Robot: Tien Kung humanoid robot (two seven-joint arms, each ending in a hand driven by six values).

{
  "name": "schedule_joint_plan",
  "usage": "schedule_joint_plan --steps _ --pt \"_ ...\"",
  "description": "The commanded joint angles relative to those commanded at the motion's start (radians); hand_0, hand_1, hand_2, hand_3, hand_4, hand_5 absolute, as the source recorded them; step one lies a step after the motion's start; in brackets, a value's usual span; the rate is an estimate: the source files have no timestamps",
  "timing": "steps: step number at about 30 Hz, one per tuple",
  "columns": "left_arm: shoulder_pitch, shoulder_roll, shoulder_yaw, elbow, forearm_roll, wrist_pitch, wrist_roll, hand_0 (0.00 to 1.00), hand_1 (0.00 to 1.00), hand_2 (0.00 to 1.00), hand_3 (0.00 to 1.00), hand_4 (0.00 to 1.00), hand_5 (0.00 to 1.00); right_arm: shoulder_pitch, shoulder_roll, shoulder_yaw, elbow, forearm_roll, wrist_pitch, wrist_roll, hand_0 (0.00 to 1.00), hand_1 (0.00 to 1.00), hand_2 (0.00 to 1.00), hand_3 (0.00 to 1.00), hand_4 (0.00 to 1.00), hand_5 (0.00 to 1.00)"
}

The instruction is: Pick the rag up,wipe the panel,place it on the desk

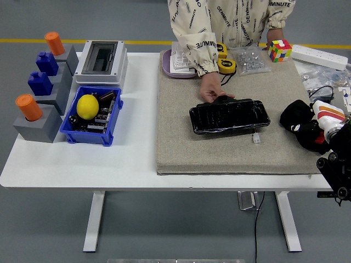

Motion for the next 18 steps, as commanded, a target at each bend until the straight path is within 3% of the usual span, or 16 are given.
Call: schedule_joint_plan --steps 18 --pt "-0.004 0.000 -0.006 0.000 0.002 0.000 0.000 0.651 0.697 0.742 0.567 0.599 0.476 0.017 -0.015 0.005 0.021 -0.010 0.053 -0.008 0.467 0.484 0.559 0.514 0.998 0.512"
